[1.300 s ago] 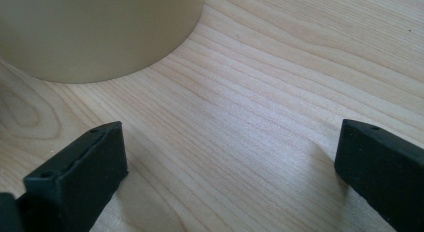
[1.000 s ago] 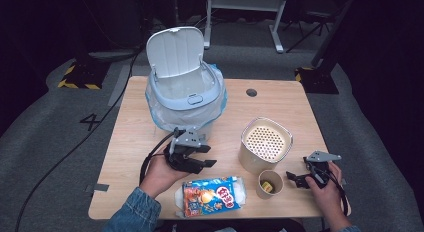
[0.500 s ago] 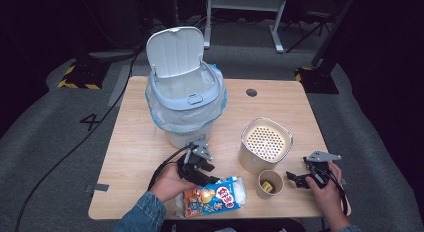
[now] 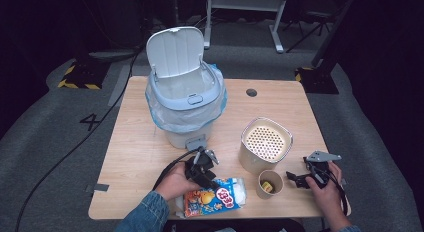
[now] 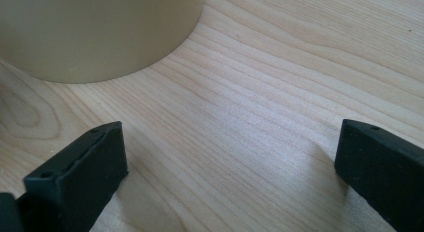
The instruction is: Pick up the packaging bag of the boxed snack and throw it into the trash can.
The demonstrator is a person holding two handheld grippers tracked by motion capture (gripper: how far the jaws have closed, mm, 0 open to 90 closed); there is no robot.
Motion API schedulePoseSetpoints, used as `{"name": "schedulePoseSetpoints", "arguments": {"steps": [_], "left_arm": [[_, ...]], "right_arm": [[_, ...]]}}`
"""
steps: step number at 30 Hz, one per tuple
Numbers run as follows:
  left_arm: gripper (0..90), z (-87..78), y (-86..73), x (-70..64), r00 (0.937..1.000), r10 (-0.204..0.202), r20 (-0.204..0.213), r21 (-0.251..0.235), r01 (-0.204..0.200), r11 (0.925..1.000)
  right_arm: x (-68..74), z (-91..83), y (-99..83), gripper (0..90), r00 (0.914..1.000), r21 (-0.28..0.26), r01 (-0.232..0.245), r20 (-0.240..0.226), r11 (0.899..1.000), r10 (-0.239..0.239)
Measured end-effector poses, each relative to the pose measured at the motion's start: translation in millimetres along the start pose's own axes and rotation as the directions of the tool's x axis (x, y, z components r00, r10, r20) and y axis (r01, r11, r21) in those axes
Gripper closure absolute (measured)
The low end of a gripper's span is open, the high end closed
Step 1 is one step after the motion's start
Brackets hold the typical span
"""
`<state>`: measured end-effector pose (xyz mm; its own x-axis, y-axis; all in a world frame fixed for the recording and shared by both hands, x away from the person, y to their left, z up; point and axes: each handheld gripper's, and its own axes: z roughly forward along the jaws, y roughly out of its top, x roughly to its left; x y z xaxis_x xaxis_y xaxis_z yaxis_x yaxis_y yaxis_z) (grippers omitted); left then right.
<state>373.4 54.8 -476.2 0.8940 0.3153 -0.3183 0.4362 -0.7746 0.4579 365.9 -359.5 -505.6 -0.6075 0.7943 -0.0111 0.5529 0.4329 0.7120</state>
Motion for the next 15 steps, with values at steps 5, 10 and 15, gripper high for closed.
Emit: {"name": "schedulePoseSetpoints", "arguments": {"steps": [5, 10, 15], "left_arm": [[66.2, 0.1, 1.5, -2.9, 0.9977, 0.029, -0.062, 0.014, -0.028, 0.9995], [75.4, -1.3, 0.9, -3.0, 0.9959, 0.044, -0.079, 0.008, -0.044, 0.9990], [86.8, -7.6, -1.5, -4.0, 0.9960, 0.046, -0.076, -0.014, -0.047, 0.9988]], "right_arm": [[0.1, 0.0, 0.0, 0.4, 1.0000, 0.001, -0.001, 0.000, 1.000, 0.001], [0.0, 0.0, 0.0, 0.4, 1.0000, 0.000, 0.000, 0.000, 1.000, 0.000], [0.0, 0.0, 0.0, 0.4, 1.0000, 0.000, 0.000, 0.000, 1.000, 0.000]]}}
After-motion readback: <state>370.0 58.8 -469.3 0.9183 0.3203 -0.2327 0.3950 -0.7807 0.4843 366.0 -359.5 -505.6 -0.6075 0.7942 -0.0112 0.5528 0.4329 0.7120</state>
